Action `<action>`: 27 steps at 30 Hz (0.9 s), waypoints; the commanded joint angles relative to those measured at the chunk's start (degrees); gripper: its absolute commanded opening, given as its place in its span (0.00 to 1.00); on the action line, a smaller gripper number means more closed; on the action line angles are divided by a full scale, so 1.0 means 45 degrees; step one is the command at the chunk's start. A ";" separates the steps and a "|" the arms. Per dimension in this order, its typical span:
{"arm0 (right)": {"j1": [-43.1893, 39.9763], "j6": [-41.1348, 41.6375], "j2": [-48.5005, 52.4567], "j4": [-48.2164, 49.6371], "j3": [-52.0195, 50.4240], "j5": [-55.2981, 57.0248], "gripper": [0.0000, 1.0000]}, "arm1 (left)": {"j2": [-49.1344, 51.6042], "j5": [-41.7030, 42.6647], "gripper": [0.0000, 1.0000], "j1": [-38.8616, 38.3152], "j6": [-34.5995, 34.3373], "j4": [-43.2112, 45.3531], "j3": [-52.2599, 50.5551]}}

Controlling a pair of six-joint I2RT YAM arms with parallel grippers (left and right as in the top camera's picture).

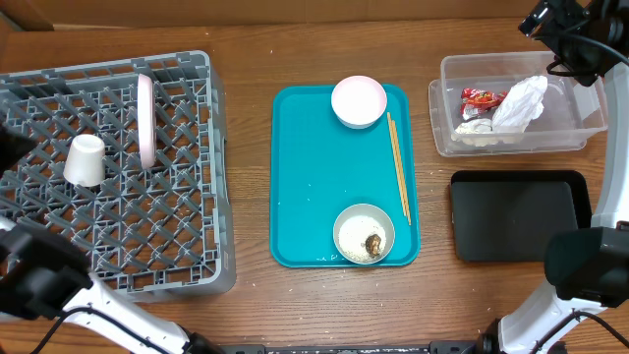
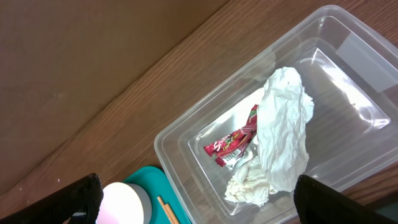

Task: Sort waste into correct bins and load items into the dishwasher
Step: 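Lower the white cup into the rack's back-left area with the left gripper, then release the cup upside down in the rack and lift the left gripper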

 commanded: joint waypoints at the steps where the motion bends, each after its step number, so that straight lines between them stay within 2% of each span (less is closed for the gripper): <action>1: -0.0024 0.0102 -0.0238 0.0044 0.0131 0.0034 1.00 | 0.0248 -0.1705 0.04 -0.1394 -0.0092 0.0316 -0.0049; 8: -0.0024 0.0102 -0.0238 0.0044 0.0136 0.0039 1.00 | 0.1054 -0.5935 0.04 -0.3580 -0.1496 0.1020 -0.0092; 11: -0.0024 0.0102 -0.0238 0.0044 0.0136 0.0039 1.00 | 0.1409 -0.6892 0.04 -0.3832 -0.1666 0.1088 -0.0092; 16: -0.0024 0.0102 -0.0238 0.0044 0.0131 0.0039 1.00 | 0.1846 -0.7723 0.04 -0.3730 -0.1938 0.1229 -0.0092; 21: -0.0024 0.0102 -0.0238 0.0044 0.0136 0.0039 1.00 | 0.2259 -0.7252 0.04 -0.3570 -0.1933 0.1282 -0.0097; 27: -0.0024 0.0102 -0.0238 0.0044 0.0136 0.0039 1.00 | 0.2637 -0.7737 0.04 -0.3555 -0.1889 0.1229 -0.0097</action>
